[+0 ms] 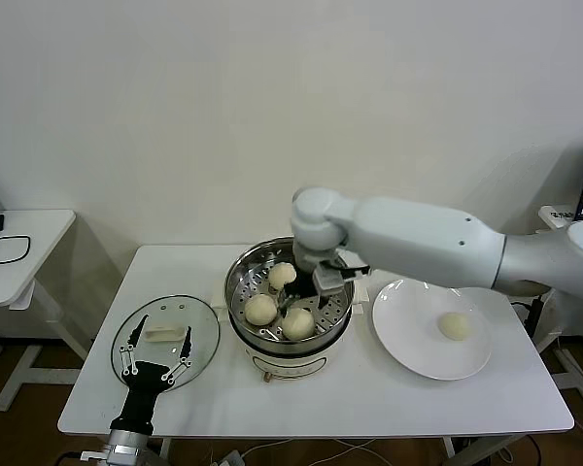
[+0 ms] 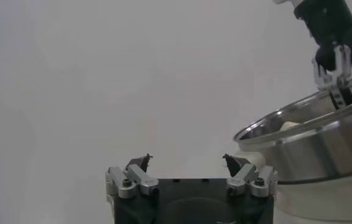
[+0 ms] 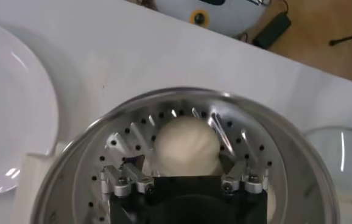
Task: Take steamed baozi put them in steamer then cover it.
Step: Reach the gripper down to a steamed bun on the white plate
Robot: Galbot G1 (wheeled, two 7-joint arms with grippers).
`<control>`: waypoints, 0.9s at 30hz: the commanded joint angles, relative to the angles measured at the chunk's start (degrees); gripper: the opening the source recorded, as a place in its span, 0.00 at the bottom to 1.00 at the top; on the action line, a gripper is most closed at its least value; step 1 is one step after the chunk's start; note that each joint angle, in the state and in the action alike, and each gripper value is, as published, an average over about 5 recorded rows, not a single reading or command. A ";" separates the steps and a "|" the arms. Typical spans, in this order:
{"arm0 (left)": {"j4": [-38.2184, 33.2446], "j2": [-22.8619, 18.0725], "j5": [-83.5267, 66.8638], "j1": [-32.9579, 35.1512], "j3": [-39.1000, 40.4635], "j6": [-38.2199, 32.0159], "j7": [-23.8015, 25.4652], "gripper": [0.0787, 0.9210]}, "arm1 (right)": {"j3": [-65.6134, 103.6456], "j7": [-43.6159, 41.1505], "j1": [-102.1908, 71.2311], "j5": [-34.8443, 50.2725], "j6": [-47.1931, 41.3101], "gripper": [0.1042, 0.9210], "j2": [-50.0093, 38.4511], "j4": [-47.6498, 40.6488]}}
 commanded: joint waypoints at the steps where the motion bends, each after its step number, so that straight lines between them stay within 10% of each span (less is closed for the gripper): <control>1: -0.16 0.02 0.15 -0.13 0.27 0.20 0.07 0.88 | 7.51 -2.35 3.87 12.13 -13.78 0.88 -11.64 -7.67; 10: -0.74 0.01 0.35 -0.31 1.01 0.53 0.07 0.88 | 1.21 -5.57 2.78 25.32 -36.93 0.88 -22.13 -22.64; 27: -0.48 -0.06 0.44 -0.37 0.95 0.62 0.05 0.88 | 6.69 -3.66 -16.18 14.83 -36.44 0.88 -24.58 -34.23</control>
